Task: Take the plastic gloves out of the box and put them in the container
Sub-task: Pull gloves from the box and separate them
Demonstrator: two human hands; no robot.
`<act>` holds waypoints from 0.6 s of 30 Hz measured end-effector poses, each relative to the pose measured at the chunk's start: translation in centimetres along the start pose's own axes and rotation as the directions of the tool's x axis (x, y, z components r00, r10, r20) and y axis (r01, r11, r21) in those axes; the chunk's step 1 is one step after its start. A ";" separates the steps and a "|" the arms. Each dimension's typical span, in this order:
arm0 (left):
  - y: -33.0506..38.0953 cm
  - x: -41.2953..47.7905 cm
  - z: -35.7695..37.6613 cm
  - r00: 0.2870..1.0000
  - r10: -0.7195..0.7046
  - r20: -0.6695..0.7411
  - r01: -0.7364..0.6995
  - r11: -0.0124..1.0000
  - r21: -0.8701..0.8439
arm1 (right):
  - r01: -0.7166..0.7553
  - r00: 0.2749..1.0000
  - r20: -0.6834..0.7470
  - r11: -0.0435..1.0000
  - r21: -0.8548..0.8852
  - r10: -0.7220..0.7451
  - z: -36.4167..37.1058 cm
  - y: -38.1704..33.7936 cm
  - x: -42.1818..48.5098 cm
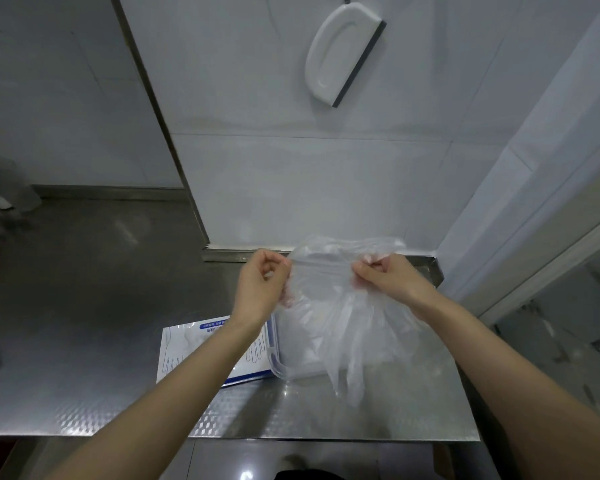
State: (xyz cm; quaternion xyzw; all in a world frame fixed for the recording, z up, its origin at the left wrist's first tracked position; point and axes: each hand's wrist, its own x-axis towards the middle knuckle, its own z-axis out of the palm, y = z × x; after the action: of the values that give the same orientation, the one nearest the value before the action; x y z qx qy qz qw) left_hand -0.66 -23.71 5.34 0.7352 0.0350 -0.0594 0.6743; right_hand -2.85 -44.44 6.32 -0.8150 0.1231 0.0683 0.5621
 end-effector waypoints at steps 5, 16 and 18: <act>-1.2 -0.6 1.3 0.999 -0.013 0.038 0.009 0.994 0.110 | 0.135 0.988 -0.053 0.970 -0.202 -0.148 -0.6 -0.1 2.8; -5.4 1.7 1.7 0.957 0.187 0.221 -0.287 0.499 0.818 | 0.263 0.958 0.188 0.401 -0.877 -0.216 3.1 5.7 6.8; -5.4 1.5 1.7 0.921 0.148 0.360 -0.385 0.212 0.898 | 0.298 0.952 0.263 0.279 -0.913 -0.156 3.8 5.9 7.0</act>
State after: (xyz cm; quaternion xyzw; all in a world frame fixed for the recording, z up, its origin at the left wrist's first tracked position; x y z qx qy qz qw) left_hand 0.09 -24.94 -0.35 0.9750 -0.2018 -0.0228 0.0907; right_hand 2.33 -43.74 -2.14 -0.9911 -0.0920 0.0957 -0.0100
